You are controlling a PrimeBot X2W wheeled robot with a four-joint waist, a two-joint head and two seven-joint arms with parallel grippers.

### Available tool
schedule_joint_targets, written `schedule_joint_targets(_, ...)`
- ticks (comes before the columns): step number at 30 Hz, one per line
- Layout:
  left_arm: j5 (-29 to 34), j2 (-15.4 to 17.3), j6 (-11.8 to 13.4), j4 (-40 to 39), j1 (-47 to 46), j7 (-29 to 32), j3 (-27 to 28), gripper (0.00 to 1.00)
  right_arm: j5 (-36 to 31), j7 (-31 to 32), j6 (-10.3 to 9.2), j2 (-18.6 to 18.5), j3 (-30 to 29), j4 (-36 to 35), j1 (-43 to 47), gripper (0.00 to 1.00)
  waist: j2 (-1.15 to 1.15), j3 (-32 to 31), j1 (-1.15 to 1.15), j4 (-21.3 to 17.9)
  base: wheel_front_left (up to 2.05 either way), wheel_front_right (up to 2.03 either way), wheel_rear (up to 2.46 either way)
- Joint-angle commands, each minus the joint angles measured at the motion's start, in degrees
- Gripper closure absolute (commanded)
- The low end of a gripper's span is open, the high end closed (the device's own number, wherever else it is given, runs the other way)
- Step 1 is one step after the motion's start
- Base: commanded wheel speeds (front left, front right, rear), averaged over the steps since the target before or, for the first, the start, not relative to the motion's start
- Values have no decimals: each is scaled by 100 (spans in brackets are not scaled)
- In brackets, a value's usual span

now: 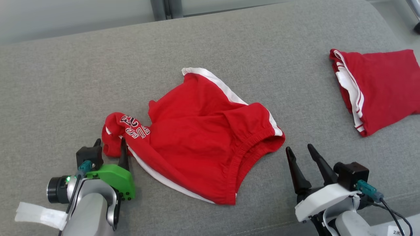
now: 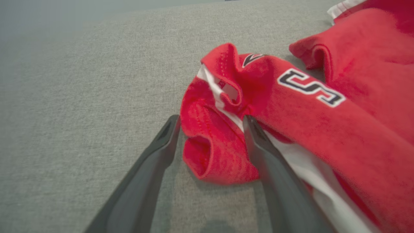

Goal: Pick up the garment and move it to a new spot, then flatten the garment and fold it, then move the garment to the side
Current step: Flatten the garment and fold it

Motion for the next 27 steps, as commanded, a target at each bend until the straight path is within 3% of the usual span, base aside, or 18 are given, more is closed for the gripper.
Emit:
schedule_joint_targets(1, 6, 17, 40, -49, 94, 6, 22, 0, 51, -14, -2, -29, 8, 21, 91, 0, 0, -332, 0, 320, 0, 0, 0)
schedule_joint_targets(12, 187, -190, -101, -1584, 1329, 3, 249, 0, 392, -14, -3, -55, 808, 314, 519, 0, 0, -762, 0, 891, 0, 0, 0)
schedule_joint_targets(19, 241, -304, -186, -1837, 1656, 3, 159, 0, 721, -13, -2, -179, 1380, 405, 372, 0, 0, -660, 0, 1241, 0, 0, 0)
schedule_joint_targets(27, 250, -341, -220, -1925, 1686, 2, 49, 0, 1021, -14, -2, -191, 1588, 877, 119, 0, 0, -590, 0, 1446, 0, 0, 0)
